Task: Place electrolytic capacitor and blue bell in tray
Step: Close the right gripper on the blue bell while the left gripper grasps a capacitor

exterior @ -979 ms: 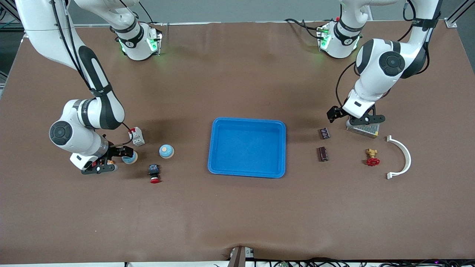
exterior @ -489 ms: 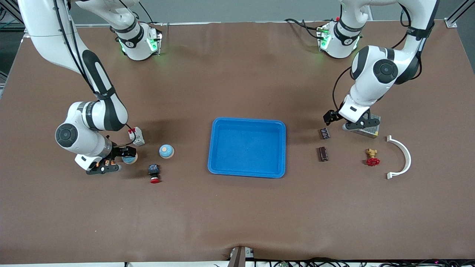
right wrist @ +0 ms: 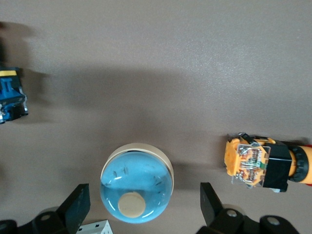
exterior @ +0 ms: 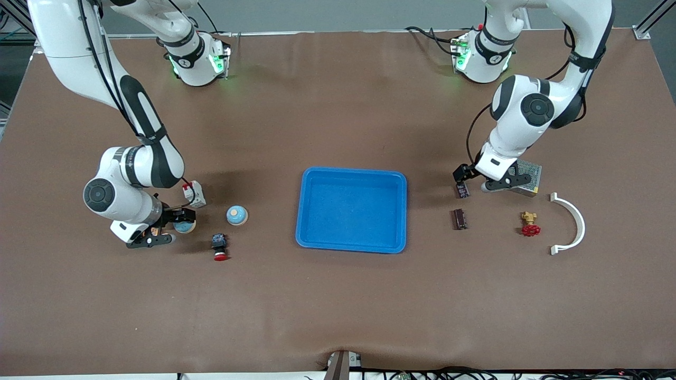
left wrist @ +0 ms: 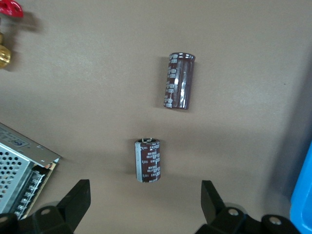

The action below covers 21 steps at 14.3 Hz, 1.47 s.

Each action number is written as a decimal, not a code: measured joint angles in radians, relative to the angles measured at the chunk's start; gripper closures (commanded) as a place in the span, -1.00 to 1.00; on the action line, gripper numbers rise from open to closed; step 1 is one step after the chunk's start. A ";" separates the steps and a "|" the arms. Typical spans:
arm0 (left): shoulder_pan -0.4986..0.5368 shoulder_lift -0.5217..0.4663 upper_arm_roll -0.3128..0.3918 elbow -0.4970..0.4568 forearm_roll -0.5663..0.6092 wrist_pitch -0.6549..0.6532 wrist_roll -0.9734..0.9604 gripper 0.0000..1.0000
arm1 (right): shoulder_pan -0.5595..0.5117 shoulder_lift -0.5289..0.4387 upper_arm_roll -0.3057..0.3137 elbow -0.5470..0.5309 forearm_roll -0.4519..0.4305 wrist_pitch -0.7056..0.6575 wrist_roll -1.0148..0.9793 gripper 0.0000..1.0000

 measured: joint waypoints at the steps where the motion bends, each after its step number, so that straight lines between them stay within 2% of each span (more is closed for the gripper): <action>1: 0.000 0.011 0.000 0.000 0.000 0.012 -0.002 -1.00 | 0.000 0.003 0.000 0.000 0.000 0.002 0.000 -1.00; 7: 0.000 0.070 0.000 0.000 0.000 0.069 -0.003 -1.00 | 0.001 0.031 0.000 0.000 0.000 0.024 0.000 -1.00; 8: 0.000 0.078 0.000 0.000 0.000 0.074 -0.003 -1.00 | 0.002 0.031 0.001 0.000 0.000 0.024 0.000 -0.88; 9: 0.000 0.085 0.000 0.000 0.000 0.080 -0.003 -1.00 | 0.003 0.031 0.001 0.000 0.000 0.024 0.000 -0.66; 10: 0.000 0.091 0.000 0.000 0.000 0.085 -0.003 -1.00 | 0.004 0.031 0.001 0.000 0.000 0.024 0.000 -0.52; 13: 0.000 0.107 0.000 0.000 0.000 0.102 -0.003 -1.00 | 0.010 0.031 0.001 0.000 0.000 0.024 0.000 -0.27; 17: 0.000 0.135 0.000 0.000 0.000 0.136 -0.003 -1.00 | 0.011 0.031 0.001 0.003 0.000 0.024 0.000 -0.15; 21: 0.002 0.167 0.000 0.000 0.002 0.166 -0.003 -1.00 | 0.011 0.031 0.001 0.054 0.000 -0.030 0.001 -0.16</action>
